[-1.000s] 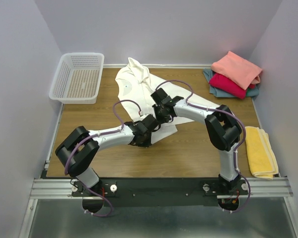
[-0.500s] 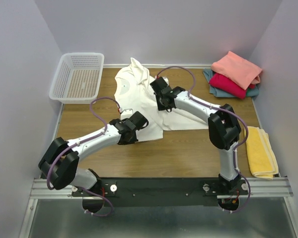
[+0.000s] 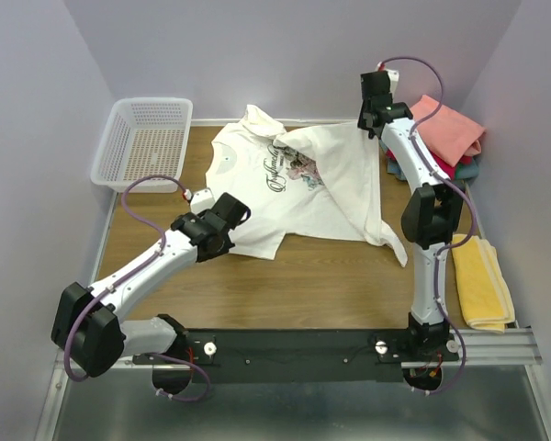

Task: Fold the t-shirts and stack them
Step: Flatten the tshirt out

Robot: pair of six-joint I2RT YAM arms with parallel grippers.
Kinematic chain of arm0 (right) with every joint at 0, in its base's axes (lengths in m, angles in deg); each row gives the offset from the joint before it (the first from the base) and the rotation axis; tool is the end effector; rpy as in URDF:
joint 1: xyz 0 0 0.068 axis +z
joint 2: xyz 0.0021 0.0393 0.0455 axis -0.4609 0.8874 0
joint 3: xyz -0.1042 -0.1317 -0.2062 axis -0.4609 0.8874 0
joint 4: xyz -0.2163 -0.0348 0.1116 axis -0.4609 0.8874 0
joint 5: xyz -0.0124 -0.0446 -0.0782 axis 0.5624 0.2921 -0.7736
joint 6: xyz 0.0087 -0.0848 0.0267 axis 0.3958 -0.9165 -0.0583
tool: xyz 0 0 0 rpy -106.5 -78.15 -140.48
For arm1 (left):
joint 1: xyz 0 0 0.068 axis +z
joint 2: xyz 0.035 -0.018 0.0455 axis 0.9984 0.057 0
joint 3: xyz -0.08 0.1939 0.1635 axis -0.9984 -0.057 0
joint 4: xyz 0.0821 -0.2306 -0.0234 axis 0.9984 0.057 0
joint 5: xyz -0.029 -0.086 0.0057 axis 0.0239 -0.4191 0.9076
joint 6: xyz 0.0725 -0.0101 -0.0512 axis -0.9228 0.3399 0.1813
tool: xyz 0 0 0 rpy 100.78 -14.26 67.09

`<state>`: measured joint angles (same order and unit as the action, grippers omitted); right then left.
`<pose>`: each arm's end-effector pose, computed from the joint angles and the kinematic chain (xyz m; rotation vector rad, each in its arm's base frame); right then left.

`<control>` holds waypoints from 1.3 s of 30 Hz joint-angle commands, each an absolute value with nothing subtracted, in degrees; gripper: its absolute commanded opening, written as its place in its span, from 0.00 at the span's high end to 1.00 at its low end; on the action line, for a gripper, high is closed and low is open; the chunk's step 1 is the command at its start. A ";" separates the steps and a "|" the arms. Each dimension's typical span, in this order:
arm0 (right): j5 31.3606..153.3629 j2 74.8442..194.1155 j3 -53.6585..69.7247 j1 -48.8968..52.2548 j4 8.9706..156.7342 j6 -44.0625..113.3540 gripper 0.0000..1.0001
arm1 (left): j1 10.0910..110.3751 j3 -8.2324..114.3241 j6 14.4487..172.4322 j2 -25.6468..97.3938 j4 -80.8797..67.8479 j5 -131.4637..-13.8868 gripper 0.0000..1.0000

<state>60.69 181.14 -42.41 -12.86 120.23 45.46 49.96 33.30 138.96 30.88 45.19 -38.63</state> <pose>0.5115 0.0996 0.2763 0.2768 2.1799 -0.1618 0.2011 -0.1070 0.2073 -0.5642 2.4915 0.0296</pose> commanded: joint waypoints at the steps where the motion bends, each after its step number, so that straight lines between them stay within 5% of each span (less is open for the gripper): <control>1: 55.03 185.93 -51.75 -16.19 122.42 42.77 0.99 | 51.14 35.19 141.01 29.90 48.50 -33.92 1.00; 15: 53.69 191.65 -59.15 -19.62 118.38 39.26 0.99 | 54.21 41.08 148.39 28.32 59.31 -23.19 1.00; 18: 54.40 191.13 -59.24 -20.06 118.29 39.17 0.64 | 54.30 40.91 146.73 29.11 58.08 -23.81 1.00; 19: 54.92 190.60 -58.72 -20.41 118.29 38.91 0.44 | 54.30 40.73 145.16 29.46 57.12 -24.24 1.00; 23: 54.22 185.34 -53.02 -21.12 118.38 38.90 0.19 | 54.30 40.12 141.38 31.04 51.77 -27.31 1.00; 39: 61.25 147.04 -8.21 -21.56 133.23 53.82 0.24 | 54.30 40.46 129.50 39.30 36.03 -32.51 1.00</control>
<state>57.87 154.13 -19.42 -21.54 123.82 45.87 54.07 39.99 133.65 37.79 41.98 -30.98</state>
